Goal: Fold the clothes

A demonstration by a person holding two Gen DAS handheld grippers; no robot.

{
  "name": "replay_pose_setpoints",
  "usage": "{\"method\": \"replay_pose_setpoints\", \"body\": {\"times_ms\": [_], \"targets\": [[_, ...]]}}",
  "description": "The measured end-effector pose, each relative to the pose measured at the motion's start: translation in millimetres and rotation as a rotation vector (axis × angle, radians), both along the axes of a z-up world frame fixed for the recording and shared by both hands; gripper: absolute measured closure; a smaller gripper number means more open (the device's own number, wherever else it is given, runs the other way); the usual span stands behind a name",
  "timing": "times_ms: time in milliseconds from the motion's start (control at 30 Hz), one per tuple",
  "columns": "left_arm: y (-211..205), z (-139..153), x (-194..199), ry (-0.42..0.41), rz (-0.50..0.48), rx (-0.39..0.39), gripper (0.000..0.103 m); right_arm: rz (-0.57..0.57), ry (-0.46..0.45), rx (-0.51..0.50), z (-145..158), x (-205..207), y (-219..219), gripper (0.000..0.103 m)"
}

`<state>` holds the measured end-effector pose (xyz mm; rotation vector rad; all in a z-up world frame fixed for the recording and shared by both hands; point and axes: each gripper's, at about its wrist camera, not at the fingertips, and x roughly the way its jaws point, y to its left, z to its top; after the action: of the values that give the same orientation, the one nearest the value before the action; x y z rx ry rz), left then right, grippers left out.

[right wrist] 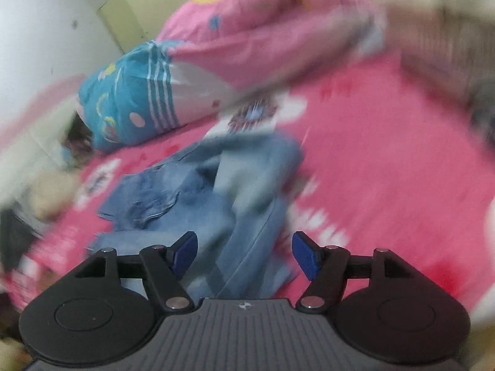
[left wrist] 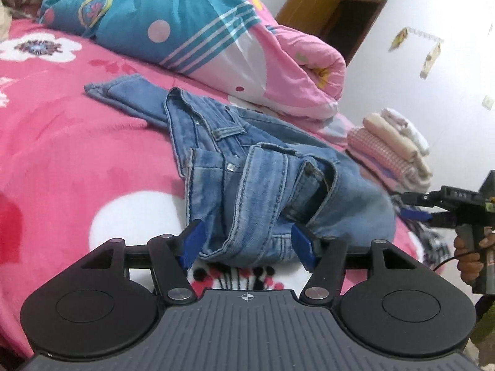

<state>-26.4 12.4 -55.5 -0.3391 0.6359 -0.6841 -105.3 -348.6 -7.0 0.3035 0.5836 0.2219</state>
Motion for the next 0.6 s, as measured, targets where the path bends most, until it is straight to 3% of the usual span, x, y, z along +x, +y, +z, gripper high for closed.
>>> {"method": "replay_pose_setpoints", "body": {"times_ms": [233,333,433,567,600], "targets": [[23,1,0,0.060,0.052,-0.102,0.042,0.221,-0.184,-0.358,39,-22,74,0.033],[42,-2,1,0.113,0.108,-0.170,0.042,0.274,-0.190,-0.412,29,-15,95,0.038],[58,-2,-3,0.129,0.149,-0.191,0.042,0.322,-0.188,-0.452,16,-5,114,0.046],[67,-2,-9,0.144,0.129,-0.209,0.042,0.387,-0.184,-0.507,-2,7,140,0.055],[67,-3,-9,0.150,0.117,-0.217,0.041,0.403,-0.183,-0.520,-6,10,147,0.062]]}}
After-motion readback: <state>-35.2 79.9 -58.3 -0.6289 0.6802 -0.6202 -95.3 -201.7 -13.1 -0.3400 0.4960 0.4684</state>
